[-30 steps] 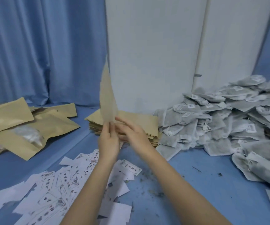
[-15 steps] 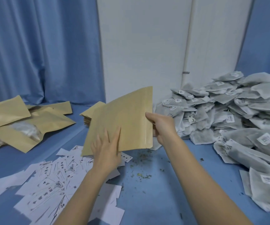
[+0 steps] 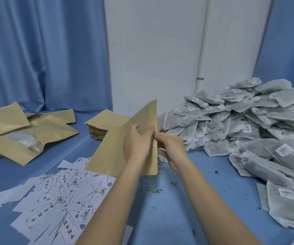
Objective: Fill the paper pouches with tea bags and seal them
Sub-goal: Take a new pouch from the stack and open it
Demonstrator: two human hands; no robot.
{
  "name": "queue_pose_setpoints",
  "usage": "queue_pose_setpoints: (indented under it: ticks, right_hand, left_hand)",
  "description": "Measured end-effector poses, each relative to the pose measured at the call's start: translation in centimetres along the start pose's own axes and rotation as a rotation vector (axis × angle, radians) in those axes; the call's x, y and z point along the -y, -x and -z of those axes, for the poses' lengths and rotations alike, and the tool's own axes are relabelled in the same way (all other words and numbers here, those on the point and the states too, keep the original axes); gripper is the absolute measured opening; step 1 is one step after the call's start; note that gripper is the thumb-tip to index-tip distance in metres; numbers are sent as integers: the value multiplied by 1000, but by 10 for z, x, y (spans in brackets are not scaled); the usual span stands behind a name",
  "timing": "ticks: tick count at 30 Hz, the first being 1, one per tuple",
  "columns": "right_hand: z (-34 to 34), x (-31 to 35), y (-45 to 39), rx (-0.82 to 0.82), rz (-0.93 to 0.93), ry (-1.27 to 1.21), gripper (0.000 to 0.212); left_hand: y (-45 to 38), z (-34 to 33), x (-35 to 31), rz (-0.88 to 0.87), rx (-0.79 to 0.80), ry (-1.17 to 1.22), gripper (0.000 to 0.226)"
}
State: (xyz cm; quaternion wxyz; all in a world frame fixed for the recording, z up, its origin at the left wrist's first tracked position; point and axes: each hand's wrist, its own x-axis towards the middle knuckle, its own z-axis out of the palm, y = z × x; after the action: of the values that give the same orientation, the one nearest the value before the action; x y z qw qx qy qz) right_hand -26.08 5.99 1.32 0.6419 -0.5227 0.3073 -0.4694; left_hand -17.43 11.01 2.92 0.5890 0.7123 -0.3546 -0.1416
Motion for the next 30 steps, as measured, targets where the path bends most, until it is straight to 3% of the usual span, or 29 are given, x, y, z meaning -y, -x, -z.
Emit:
queue_pose_setpoints:
  ticks: [3, 7, 11, 14, 16, 20, 26, 30]
  right_hand:
    - [0, -1, 4, 36, -42, 18, 9]
    - [3, -1, 4, 104, -71, 22, 15]
    - [7, -3, 1, 171, -165, -87, 10]
    - [9, -6, 1, 186, -251, -212, 17]
    - [11, -10, 1, 128, -142, -122, 17]
    - [8, -8, 7, -84, 390, 597, 13]
    - [25, 1, 5, -103, 586, 844, 25]
    - [41, 3, 1, -204, 567, 757, 40]
  left_hand:
    - [7, -8, 6, 5, -76, 48, 45]
    - [10, -14, 11, 18, -179, 147, 35]
    - [8, -17, 18, 28, -95, 345, 26]
    - [7, -18, 19, -4, -101, 228, 52]
    - [7, -19, 20, -125, -68, 60, 47]
    - [13, -24, 13, -390, -58, -296, 31]
    - [10, -39, 5, -574, -42, -597, 31]
    - [14, -49, 0, -603, -23, -654, 31]
